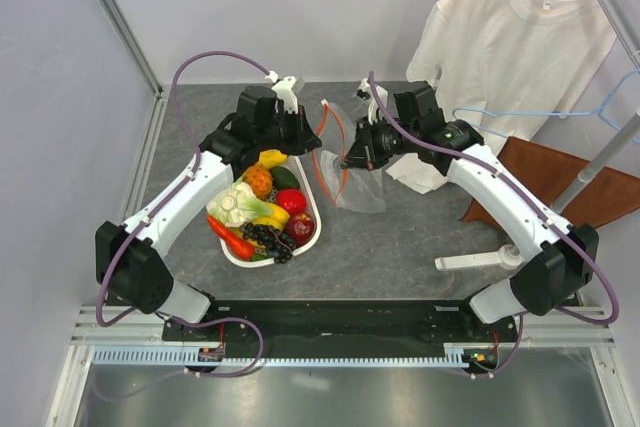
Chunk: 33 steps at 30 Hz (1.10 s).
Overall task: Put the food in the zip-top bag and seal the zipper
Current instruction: Pick up the zipper food storage bag at the center of the board, then open the zipper of the food storage bag.
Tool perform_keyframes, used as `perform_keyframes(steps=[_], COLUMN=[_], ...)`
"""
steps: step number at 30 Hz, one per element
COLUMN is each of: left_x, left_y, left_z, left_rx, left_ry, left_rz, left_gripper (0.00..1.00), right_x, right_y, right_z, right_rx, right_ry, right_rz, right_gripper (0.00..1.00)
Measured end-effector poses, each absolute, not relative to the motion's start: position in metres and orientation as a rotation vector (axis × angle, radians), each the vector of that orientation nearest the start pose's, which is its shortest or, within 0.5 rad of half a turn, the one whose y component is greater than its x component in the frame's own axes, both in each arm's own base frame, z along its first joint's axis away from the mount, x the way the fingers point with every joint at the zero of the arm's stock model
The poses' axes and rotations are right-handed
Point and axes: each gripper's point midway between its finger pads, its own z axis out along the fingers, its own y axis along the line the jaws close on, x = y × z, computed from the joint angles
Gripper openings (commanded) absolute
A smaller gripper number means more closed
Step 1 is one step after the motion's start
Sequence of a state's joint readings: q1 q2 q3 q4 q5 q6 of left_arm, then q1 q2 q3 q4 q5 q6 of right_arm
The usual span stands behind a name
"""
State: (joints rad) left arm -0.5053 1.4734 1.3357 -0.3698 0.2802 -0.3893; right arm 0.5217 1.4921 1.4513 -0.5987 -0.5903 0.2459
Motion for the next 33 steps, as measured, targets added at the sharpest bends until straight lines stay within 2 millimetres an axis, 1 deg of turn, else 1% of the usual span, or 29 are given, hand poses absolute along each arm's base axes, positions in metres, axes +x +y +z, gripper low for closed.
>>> perform_keyframes(steps=[1,2,3,6,7,9,12,13,17,21,22,24,25,26,27,28,30,31,33], left_x=[0.349,0.348,0.347,0.34,0.338,0.333,0.322,0.32,0.316,0.317,0.317,0.317,0.316,0.316,0.316,0.316,0.316,0.315,0.315], left_y=[-0.266,-0.267,-0.268,-0.274,-0.276,-0.282,-0.292,-0.294,-0.295,-0.291,-0.291,-0.291,-0.291,-0.291,-0.291,-0.292,-0.292,-0.293,-0.293], left_z=[0.252,0.252,0.252,0.254,0.254,0.255,0.258,0.26,0.265,0.263,0.262,0.262,0.262,0.262,0.263,0.263,0.263,0.264,0.266], left_rx=[0.309,0.323,0.331,0.363,0.371,0.392,0.431,0.437,0.438,0.414,0.407,0.399,0.394,0.391,0.389,0.384,0.375,0.372,0.369], left_ry=[2.146,2.145,2.145,2.145,2.145,2.143,2.133,2.13,2.115,2.132,2.138,2.142,2.144,2.145,2.145,2.147,2.151,2.151,2.149], left_rz=[-0.822,-0.825,-0.835,-0.883,-0.891,-0.905,-0.929,-0.932,-0.921,-0.902,-0.904,-0.908,-0.911,-0.913,-0.914,-0.917,-0.927,-0.933,-0.94], left_gripper=[0.02,0.02,0.02,0.02,0.02,0.02,0.02,0.02,0.02,0.02,0.02,0.02,0.02,0.02,0.02,0.02,0.02,0.02,0.02], right_x=[0.287,0.285,0.284,0.289,0.292,0.298,0.31,0.315,0.325,0.318,0.316,0.311,0.308,0.305,0.303,0.302,0.299,0.299,0.3], right_y=[0.287,0.285,0.283,0.275,0.273,0.27,0.268,0.269,0.277,0.287,0.289,0.291,0.292,0.292,0.293,0.293,0.296,0.297,0.299], right_z=[0.269,0.271,0.274,0.277,0.276,0.272,0.264,0.263,0.267,0.28,0.283,0.289,0.292,0.293,0.294,0.294,0.293,0.29,0.286], right_rx=[-0.661,-0.666,-0.665,-0.651,-0.637,-0.604,-0.548,-0.531,-0.509,-0.53,-0.538,-0.547,-0.552,-0.555,-0.554,-0.555,-0.561,-0.561,-0.555], right_ry=[2.193,2.187,2.18,2.162,2.165,2.18,2.21,2.218,2.213,2.175,2.165,2.15,2.138,2.134,2.135,2.135,2.135,2.142,2.153], right_rz=[1.061,1.053,1.041,0.967,0.948,0.906,0.857,0.846,0.869,0.968,0.989,1.022,1.038,1.044,1.048,1.049,1.05,1.049,1.035], right_gripper=[0.24,0.37,0.45,0.57,0.62,0.63,0.69,0.73,0.78,0.81,0.84,0.87,0.93,0.94,0.93,0.86,0.78,0.69,0.6])
